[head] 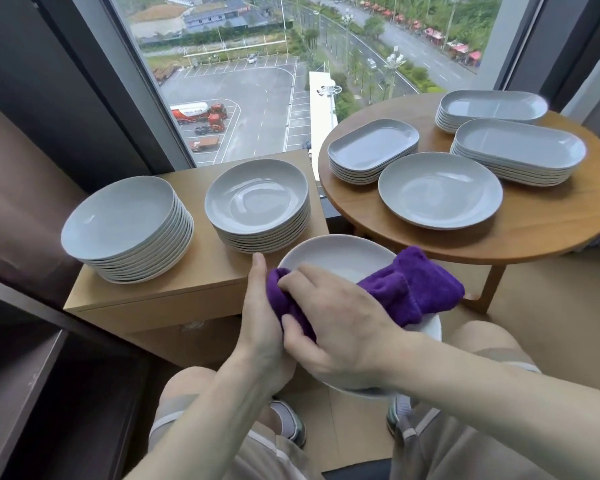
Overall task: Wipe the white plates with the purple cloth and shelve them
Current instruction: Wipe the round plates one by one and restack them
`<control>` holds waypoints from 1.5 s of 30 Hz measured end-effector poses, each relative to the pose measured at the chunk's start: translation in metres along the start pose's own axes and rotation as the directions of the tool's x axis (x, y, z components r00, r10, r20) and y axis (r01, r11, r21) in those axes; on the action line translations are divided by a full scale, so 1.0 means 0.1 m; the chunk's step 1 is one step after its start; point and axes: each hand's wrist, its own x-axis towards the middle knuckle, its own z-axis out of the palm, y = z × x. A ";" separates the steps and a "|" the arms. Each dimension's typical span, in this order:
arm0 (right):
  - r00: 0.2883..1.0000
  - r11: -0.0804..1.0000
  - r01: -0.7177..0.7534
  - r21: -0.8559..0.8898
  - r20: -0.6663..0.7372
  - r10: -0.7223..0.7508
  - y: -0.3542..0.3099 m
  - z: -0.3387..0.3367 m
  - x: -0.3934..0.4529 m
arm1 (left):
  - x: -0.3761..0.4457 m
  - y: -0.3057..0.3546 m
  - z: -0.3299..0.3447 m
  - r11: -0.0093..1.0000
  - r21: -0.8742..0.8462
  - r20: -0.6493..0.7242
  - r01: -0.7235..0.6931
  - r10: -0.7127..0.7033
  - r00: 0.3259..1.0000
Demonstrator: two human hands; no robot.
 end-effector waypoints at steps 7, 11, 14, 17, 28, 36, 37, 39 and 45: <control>0.958 0.985 0.157 -0.070 0.252 -0.135 0.07 -0.10 -0.05 | 0.09 0.29 -0.15 0.999 -0.022 0.014 -0.041 0.041 0.999; 0.951 0.973 0.150 -0.176 0.294 -0.094 0.31 -0.16 0.00 | 0.13 0.35 -0.22 0.990 0.027 -0.006 -0.138 0.139 0.990; 0.976 0.960 0.092 -0.265 0.215 -0.034 0.51 -0.18 0.05 | 0.12 0.37 -0.23 0.981 0.071 0.002 -0.178 0.178 0.984; 0.995 0.941 0.003 -0.338 0.099 0.032 0.65 -0.18 0.10 | 0.12 0.30 -0.21 0.976 0.125 0.009 -0.177 0.177 0.984; 0.998 0.972 0.058 -0.228 0.034 -0.052 0.43 -0.04 0.03 | 0.13 0.03 -0.04 0.989 0.145 0.030 -0.036 0.032 0.999; 0.998 0.985 -0.029 -0.170 0.048 0.038 0.72 -0.45 0.17 | 0.52 0.41 0.16 0.983 0.108 0.027 -0.150 0.147 0.989; 0.997 0.983 -0.079 -0.168 -0.011 0.079 0.80 -0.54 0.19 | 0.58 0.44 0.24 0.981 0.111 0.007 -0.162 0.162 0.987; 0.976 0.975 -0.184 -0.121 -0.140 0.167 0.97 -0.71 0.21 | 0.68 0.52 0.42 0.975 0.121 -0.036 -0.186 0.192 0.981; 0.797 0.932 -0.348 0.106 -0.491 0.353 1.43 -1.15 0.18 | 1.01 0.57 0.92 0.980 0.066 -0.094 -0.187 0.193 0.977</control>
